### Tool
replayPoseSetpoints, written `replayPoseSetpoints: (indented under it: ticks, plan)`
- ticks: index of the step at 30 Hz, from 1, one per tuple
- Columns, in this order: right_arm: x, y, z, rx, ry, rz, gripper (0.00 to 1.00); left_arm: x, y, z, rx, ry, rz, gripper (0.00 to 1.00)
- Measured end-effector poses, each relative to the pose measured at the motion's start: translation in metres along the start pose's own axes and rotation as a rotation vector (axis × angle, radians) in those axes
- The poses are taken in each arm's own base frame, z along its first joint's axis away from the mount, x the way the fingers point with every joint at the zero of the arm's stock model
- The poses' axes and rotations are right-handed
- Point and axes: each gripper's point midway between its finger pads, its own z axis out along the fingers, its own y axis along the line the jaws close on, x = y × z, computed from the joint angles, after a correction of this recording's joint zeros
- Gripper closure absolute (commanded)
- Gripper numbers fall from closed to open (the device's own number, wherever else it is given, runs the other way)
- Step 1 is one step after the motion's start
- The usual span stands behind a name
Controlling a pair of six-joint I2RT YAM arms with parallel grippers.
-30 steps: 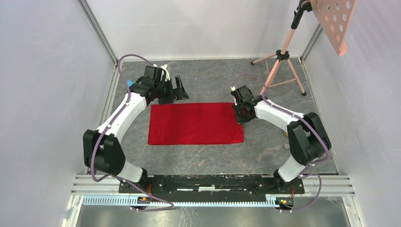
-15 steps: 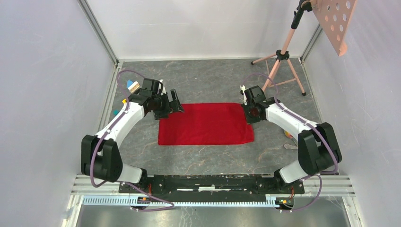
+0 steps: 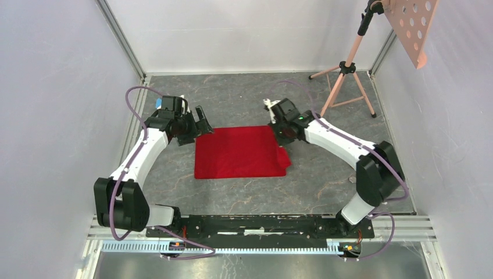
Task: Fold the napkin into a case and place the utensils inside
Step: Fold the rectangle-folded napkin at the center of the board.
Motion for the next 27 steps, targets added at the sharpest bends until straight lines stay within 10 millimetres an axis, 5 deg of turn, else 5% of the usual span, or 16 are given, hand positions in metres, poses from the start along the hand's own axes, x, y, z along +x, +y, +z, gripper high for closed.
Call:
replayPoseSetpoints:
  ticks: [7,15,27]
  plan:
    - [-0.032,0.095,0.026,-0.135,0.002,-0.044,0.99,-0.016,0.016,-0.016,-0.089,-0.105,0.026,0.00]
    - [-0.064,0.179,0.049,-0.277,-0.025,-0.047,1.00,-0.022,0.032,-0.030,-0.139,-0.179,0.012,0.00]
    - [-0.071,0.236,0.063,-0.440,-0.027,0.023,1.00,-0.031,0.052,-0.048,-0.198,-0.267,-0.023,0.00]
